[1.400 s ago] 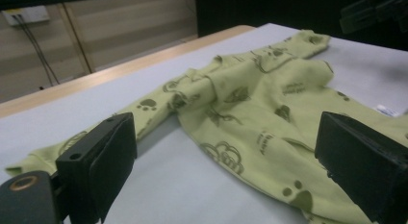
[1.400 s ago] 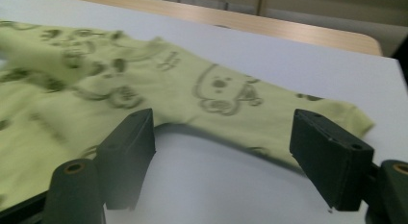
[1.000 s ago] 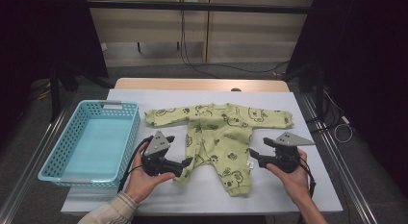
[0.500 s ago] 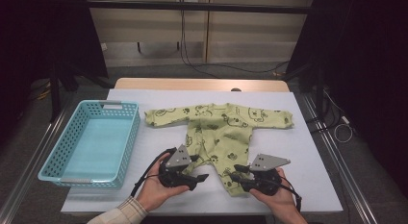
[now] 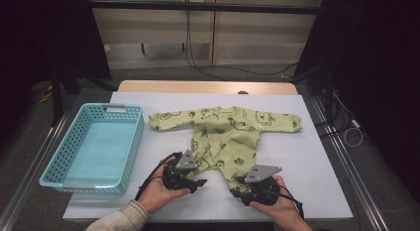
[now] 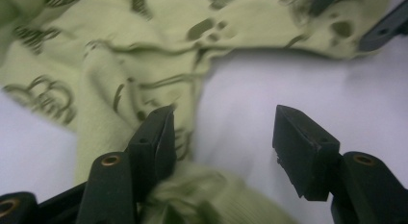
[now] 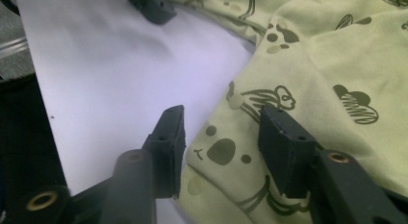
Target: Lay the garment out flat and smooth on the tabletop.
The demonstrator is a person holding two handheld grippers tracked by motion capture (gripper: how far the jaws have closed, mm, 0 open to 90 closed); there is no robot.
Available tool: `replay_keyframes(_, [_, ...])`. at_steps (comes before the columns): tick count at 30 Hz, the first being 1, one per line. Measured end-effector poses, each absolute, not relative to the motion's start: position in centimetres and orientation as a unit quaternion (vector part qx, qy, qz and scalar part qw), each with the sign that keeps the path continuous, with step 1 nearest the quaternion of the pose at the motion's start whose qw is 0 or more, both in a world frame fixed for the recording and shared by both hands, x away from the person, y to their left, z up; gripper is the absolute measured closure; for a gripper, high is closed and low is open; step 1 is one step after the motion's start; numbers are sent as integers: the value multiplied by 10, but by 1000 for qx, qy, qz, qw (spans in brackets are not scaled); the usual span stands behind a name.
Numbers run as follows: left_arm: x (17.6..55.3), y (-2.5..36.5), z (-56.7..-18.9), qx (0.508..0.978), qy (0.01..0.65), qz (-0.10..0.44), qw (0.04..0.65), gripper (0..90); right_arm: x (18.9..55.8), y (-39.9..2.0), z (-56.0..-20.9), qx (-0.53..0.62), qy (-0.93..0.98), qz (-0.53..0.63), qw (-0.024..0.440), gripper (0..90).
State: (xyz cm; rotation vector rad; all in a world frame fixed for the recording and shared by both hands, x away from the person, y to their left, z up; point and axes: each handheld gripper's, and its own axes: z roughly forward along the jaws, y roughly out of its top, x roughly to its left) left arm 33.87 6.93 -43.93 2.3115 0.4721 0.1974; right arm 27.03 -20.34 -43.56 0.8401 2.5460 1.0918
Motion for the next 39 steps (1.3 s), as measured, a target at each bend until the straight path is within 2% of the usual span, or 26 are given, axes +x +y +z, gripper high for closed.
replay_keyframes(6, [346, 79, -442, 905, 201, 92, 363, 429, 273, -203, -442, 284, 885, 350, 119, 474])
replay_keyframes(10, [344, 83, -444, 908, 187, 95, 362, 557, 275, -204, -446, 287, 888, 342, 110, 482])
replay_keyframes(14, [344, 84, -445, 911, 183, 95, 357, 637, 275, -203, -446, 283, 888, 346, 105, 612])
replay_keyframes(19, [342, 82, -443, 915, 174, 104, 349, 736, 273, -200, -443, 274, 893, 333, 128, 705])
replay_keyframes(20, [340, 82, -443, 907, 184, 99, 365, 746, 273, -199, -442, 275, 892, 335, 131, 712])
replay_keyframes(24, [333, 82, -432, 891, 185, 80, 406, 753, 271, -204, -434, 275, 880, 368, 123, 715])
replay_keyframes(34, [305, 74, -424, 888, 167, 36, 426, 742, 236, -210, -418, 274, 868, 398, 115, 711])
replay_keyframes(39, [297, 69, -428, 894, 150, 9, 422, 724, 228, -209, -419, 269, 870, 399, 110, 648])
